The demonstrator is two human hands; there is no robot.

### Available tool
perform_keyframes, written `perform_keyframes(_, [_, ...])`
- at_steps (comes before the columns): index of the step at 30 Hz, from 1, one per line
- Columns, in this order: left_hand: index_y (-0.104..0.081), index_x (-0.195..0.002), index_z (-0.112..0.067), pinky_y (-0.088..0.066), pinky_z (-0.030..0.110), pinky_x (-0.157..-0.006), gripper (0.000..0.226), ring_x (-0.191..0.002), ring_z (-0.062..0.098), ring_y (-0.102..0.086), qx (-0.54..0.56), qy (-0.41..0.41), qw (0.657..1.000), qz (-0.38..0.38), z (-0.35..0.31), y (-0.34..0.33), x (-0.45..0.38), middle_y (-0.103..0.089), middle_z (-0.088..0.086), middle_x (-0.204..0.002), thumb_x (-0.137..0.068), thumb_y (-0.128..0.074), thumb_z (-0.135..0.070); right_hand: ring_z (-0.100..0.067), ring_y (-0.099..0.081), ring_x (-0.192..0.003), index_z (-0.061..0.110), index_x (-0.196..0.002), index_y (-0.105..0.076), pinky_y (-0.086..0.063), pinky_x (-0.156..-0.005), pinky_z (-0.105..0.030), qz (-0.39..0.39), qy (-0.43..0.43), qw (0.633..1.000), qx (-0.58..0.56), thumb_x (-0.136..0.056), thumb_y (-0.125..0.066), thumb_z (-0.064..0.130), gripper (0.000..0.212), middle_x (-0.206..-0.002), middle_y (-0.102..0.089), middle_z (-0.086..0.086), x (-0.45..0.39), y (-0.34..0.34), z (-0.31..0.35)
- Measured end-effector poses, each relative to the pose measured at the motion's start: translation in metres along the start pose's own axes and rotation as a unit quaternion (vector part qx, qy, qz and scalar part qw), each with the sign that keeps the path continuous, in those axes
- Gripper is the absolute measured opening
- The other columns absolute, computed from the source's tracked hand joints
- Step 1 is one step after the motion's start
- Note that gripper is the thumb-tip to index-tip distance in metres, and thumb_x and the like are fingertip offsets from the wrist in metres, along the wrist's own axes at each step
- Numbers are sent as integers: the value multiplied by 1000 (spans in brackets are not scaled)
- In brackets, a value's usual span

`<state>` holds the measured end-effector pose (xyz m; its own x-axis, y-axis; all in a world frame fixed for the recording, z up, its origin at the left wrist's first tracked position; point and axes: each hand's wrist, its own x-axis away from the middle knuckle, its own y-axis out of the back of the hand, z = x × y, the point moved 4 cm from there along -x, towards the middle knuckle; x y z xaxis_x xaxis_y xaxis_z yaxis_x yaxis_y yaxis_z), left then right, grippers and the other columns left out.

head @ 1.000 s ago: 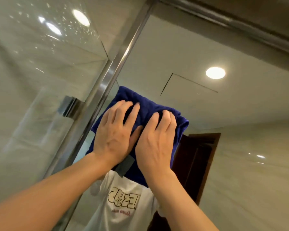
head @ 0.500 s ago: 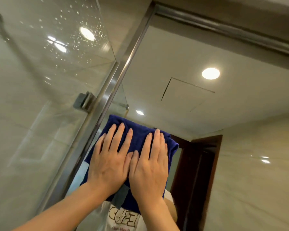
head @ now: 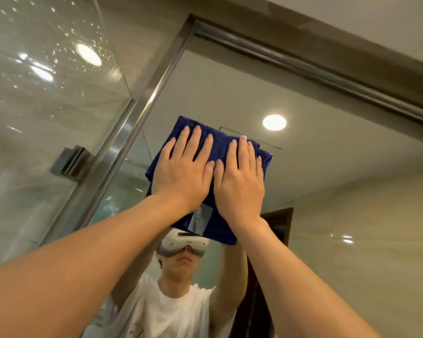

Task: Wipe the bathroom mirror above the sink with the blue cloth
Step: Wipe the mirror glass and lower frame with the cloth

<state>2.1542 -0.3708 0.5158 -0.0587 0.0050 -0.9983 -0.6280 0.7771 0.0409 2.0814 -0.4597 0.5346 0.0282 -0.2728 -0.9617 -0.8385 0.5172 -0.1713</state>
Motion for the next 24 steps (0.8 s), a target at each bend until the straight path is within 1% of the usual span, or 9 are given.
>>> perform_keyframes(2, [-11, -157, -19, -9, 41, -122, 65, -152, 26, -7, 4, -13, 1000, -6, -15, 0, -18, -10, 8, -165, -98, 2, -41, -25, -23, -148, 9, -150, -35, -18, -120, -42, 5, -19, 1000, -8, -101, -25, 36, 57, -158, -30, -11, -11, -1, -18])
perform_keyframes(4, [-8, -158, -21, -6, 40, -122, 59, -152, 24, -3, 10, -33, 999, -2, -24, -5, -26, -6, 6, -165, -102, -6, -40, -22, -19, -149, 11, -151, -33, -13, -120, -39, 1, -44, 999, -18, -101, -26, 37, 56, -159, -27, -9, -11, 1, -30])
perform_keyframes(7, [-11, -158, -24, -6, 40, -122, 57, -152, 22, -4, 15, -66, 998, -7, -28, -8, -21, -7, 4, -166, -103, -12, -41, -22, -20, -148, 11, -150, -34, -13, -120, -37, -20, -74, 997, -32, -101, -30, 36, 55, -158, -29, -8, 4, 8, -33])
perform_keyframes(10, [-14, -157, -24, -8, 40, -123, 57, -152, 22, -6, 28, -81, 996, -5, -28, -11, 7, -10, 4, -165, -104, -18, -42, -23, -21, -148, 9, -150, -35, -15, -120, -39, -25, -94, 994, -43, -101, -31, 34, 55, -158, -30, -9, 34, 18, -28])
perform_keyframes(14, [-24, -156, -21, -15, 43, -122, 57, -151, 25, -14, 44, -55, 998, -8, -19, -13, 72, -20, 8, -163, -103, -24, -41, -22, -21, -148, 6, -150, -31, -17, -122, -40, -12, -109, 991, -72, -100, -40, 30, 56, -157, -32, -10, 90, 28, -6])
perform_keyframes(15, [-25, -156, -20, -15, 43, -122, 56, -151, 25, -14, 42, -44, 998, -7, -15, -13, 87, -21, 9, -163, -103, -25, -40, -22, -22, -148, 6, -149, -32, -19, -121, -41, -10, -107, 991, -81, -100, -43, 29, 55, -156, -33, -10, 102, 30, 0])
perform_keyframes(19, [-27, -155, -20, -16, 43, -121, 55, -151, 26, -17, 28, -26, 999, -6, 3, -10, 136, -22, 9, -162, -103, -29, -38, -27, -27, -146, 7, -137, -51, -28, -117, -47, -4, -91, 993, -80, -100, -48, 26, 41, -153, -38, -14, 144, 36, 28])
perform_keyframes(24, [-26, -155, -16, -17, 47, -120, 57, -150, 30, -17, 19, 14, 1000, 16, 40, -6, 211, -19, 12, -162, -103, -30, -37, -32, -38, -140, 5, -130, -60, -35, -112, -47, 21, -69, 991, -115, -99, -54, 21, 36, -145, -47, -19, 201, 41, 75])
